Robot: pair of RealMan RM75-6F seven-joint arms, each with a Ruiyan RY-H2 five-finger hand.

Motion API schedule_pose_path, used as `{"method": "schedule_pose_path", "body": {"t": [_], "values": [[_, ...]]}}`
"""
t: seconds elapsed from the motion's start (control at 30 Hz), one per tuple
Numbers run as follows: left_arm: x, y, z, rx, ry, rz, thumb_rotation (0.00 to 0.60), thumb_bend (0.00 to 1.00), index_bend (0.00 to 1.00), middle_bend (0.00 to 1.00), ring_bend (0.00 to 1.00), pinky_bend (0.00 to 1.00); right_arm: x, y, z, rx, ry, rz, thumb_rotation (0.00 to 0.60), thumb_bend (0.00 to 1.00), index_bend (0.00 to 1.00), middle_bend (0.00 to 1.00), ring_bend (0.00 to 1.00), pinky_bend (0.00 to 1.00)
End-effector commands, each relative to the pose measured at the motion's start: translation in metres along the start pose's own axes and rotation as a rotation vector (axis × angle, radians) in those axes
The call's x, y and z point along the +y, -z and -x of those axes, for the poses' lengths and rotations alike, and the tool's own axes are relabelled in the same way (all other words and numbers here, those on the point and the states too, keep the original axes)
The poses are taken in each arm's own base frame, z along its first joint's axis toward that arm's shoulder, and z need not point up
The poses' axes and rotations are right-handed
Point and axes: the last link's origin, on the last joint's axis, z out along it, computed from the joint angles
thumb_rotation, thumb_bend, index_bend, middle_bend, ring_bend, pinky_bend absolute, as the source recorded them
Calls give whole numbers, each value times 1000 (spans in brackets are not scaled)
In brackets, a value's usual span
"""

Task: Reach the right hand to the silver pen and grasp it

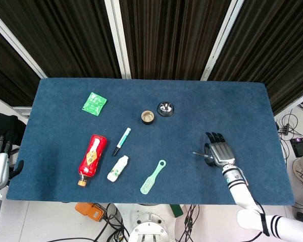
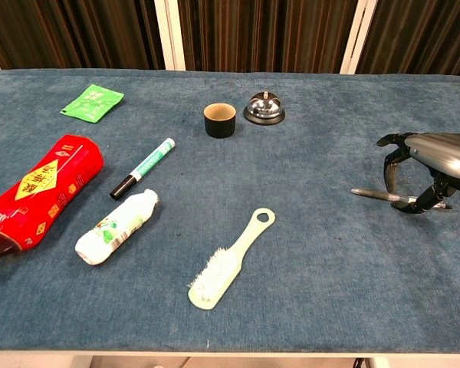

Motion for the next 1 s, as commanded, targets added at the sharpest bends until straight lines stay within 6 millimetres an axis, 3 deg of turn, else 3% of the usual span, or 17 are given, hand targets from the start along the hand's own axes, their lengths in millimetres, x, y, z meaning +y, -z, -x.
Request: {"method": "schedule_pose_path", "body": {"t": [0.03, 0.7, 0.87, 1.0], "values": [[0, 0, 0, 0, 1, 0, 600, 299, 121, 0, 35, 149, 0, -1, 1, -4, 5, 3, 600, 486, 588, 102, 60, 101], [-1, 1, 0, -19, 19, 10, 600, 299, 121, 0, 36, 149, 0, -4, 2, 30, -10, 9, 600, 601, 643, 101, 81, 106], [-1, 1, 0, -23, 17, 7, 600, 300, 121, 0, 36, 149, -3, -5, -11, 58, -28, 0, 600, 612, 664, 101, 81, 106], [-1, 3, 1, -44, 23, 10, 600, 299, 120, 0, 34, 144, -10, -10, -36, 114, -42, -25, 600, 624, 677, 101, 81, 106]]}}
